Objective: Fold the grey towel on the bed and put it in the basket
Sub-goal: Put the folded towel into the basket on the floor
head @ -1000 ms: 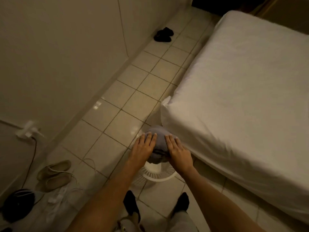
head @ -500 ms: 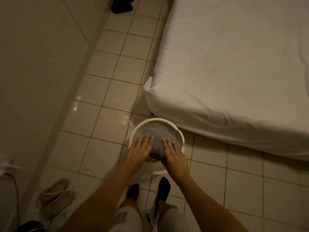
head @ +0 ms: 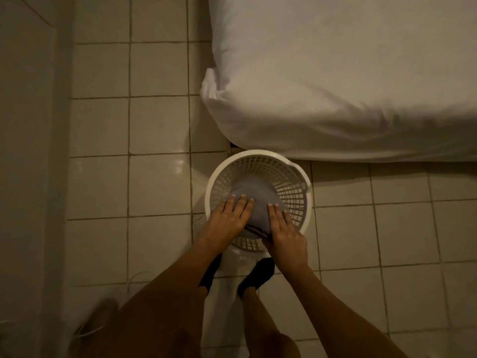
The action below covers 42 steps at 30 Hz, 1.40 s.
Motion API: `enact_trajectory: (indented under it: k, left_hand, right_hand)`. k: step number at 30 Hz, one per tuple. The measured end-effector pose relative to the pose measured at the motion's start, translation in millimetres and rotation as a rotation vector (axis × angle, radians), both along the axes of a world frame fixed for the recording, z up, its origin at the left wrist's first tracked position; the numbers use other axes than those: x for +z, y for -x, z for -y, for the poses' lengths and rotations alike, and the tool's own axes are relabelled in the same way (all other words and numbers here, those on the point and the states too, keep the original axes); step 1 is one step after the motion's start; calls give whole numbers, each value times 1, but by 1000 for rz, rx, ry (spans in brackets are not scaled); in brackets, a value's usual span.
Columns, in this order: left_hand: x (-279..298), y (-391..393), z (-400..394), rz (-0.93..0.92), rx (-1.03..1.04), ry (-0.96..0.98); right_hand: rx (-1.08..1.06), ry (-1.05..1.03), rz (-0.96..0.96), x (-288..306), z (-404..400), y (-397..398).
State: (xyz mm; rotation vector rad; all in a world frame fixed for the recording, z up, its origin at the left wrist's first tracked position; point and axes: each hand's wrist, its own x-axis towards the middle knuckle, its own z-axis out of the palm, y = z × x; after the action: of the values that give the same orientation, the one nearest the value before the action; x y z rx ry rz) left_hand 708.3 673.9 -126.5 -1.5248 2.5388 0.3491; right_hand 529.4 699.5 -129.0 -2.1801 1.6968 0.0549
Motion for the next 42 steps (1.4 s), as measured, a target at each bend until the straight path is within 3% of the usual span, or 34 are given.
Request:
enact_trajectory:
  k: [9,17,23,26,33,42]
  left_hand:
    - [-83,-8,16,26,-127,-77]
    - [-110,2,52,53,-281,-70]
    - [-129,6,50,36,-228,50]
    - [-149,-2,27,47,-200,11]
    - [-186,-16,-12,107,-161,-164]
    - [-189,-3,-2,237,-146,-300]
  right_hand:
    - [-74,13,-45,-86,-1,-11]
    - [-160,43,-35,-125,9,-4]
    - [-199,66,-35,-138,10,-1]
    - [-177,75,-68,-153,-7,-7]
    - [-186,-107,-41,-193,-48,-35]
    - [-133,-279,-67,-192,-37,-28]
